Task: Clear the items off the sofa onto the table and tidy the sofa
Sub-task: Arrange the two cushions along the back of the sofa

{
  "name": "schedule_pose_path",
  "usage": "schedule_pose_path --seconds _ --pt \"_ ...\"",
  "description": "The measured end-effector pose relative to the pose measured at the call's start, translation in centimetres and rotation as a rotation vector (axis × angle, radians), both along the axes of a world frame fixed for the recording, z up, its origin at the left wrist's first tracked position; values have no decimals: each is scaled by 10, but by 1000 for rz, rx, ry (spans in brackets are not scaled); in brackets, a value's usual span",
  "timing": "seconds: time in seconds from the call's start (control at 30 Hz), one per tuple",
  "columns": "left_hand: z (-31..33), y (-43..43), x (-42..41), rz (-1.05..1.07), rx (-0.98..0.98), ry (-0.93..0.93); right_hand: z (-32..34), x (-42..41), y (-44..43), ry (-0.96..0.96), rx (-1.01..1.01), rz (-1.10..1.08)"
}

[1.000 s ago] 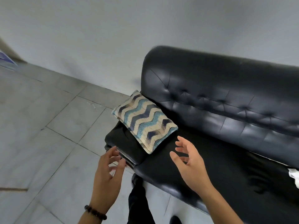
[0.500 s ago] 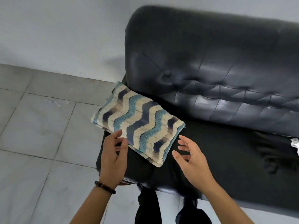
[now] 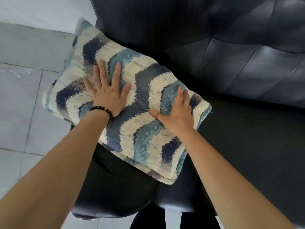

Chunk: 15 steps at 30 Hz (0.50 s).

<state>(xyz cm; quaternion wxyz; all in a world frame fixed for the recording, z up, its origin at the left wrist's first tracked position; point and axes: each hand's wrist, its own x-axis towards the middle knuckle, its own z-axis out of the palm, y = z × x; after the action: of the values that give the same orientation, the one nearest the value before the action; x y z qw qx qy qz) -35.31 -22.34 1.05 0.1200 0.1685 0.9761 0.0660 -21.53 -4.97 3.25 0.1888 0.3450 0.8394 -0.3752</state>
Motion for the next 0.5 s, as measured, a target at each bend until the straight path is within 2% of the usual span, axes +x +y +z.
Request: schedule_pose_path --seconds 0.13,0.3,0.5 --pt "-35 15 -7 16 -39 54 -41 -10 5 72 -18 -77" --pt "-9 17 -15 28 -9 167 -34 -11 7 134 -43 -215" --pt "64 36 54 123 348 107 28 70 26 266 -93 -263"
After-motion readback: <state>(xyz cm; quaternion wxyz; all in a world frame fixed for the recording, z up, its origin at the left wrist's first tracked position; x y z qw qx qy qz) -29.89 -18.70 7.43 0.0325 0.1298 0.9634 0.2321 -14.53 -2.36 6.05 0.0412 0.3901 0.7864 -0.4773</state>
